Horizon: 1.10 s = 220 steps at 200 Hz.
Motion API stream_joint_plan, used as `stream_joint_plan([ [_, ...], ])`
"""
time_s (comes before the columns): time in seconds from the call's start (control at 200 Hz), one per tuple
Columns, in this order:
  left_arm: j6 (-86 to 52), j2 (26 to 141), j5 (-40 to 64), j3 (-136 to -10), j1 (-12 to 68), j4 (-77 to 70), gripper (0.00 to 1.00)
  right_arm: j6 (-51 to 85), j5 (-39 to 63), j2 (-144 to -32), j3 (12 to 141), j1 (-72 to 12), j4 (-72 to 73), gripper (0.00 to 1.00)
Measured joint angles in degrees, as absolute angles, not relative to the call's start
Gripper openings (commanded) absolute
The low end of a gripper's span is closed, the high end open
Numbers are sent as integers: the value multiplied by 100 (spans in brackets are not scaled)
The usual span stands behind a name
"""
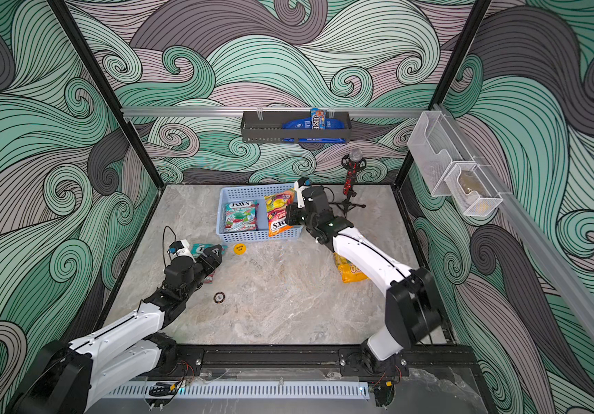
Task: Put the candies in the basket
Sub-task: Place the candy in the basket.
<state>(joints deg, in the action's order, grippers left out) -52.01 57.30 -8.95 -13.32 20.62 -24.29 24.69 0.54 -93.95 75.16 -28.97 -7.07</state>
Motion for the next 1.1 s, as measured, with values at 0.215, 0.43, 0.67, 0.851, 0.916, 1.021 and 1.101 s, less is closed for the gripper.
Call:
stream_joint_plan([
  [0.215,-4882,5183,-886,-875,2060,-2906,86,2287,-86,-11369,9065,-2845,-851,0],
  [0.43,-4794,5402,-923,-716,2060,-3297,87,2309,-19,-12685,9931,-2847,-1031,1],
  [0.67,-4766,6390,-482,-1221,2060,-3199,86,2307,69,-12890,10267,-2847,-1190,7],
  [0.851,-4705,6449,-377,-1579,2060,-3015,86,2265,128,-12890,10298,-2847,-1188,28],
  [0.916,-4700,6383,-392,-1573,2058,-2956,86,2259,126,-12890,10300,-2847,-1223,32],
  [1.021,-4698,6226,-471,-1507,2058,-2967,86,2252,119,-12890,10300,-2836,-1284,35],
  [1.101,-4698,6141,-530,-1406,2058,-3002,86,2200,95,-12890,10300,-2829,-1323,38],
])
